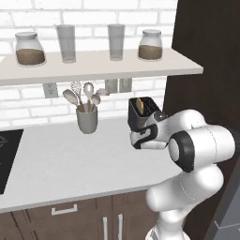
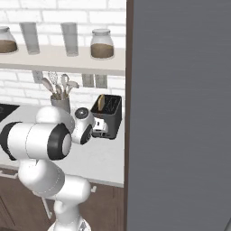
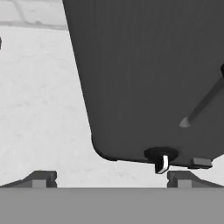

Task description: Start the toaster. Once the lever pops up, take the bread to the plate on the dining counter.

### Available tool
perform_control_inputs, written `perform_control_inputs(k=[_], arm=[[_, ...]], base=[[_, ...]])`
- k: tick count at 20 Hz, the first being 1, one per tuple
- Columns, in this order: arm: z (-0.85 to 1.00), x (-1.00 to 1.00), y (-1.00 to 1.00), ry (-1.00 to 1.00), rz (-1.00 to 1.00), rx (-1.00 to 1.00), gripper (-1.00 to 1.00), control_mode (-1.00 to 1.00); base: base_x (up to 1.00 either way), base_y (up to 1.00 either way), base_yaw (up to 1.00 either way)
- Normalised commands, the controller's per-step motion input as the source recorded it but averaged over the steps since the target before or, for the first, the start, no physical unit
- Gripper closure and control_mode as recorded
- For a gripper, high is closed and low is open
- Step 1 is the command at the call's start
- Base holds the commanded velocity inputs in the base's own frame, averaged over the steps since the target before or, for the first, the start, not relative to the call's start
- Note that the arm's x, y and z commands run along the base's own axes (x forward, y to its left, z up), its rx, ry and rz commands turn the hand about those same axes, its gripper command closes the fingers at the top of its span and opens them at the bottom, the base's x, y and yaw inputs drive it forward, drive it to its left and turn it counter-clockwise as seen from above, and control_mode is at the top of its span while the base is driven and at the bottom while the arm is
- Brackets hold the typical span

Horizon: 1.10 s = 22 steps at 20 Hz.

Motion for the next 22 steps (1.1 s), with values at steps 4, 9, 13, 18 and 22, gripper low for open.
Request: perform_control_inputs(k=[4,9,13,18,22], arm=[[0.09,-0.42,-0.01,-0.13,-0.01,0.0,-1.0,-1.0],[0.61,-0.52,-0.03,-0.18,-0.05,0.02,-1.0,-1.0],[0.84,-0.14,0.0,-0.07,-0.05,0.02,-1.0,-1.0],[0.75,0.0,0.0,0.0,-0.03,0.01,-1.0,-1.0],[0.12,0.06,0.0,0.01,0.0,0.0,-1.0,-1.0]], base=[[0.0,0.0,0.0],[0.0,0.0,0.0],[0.0,0.0,0.0],[0.0,0.0,0.0],[0.0,0.0,0.0]])
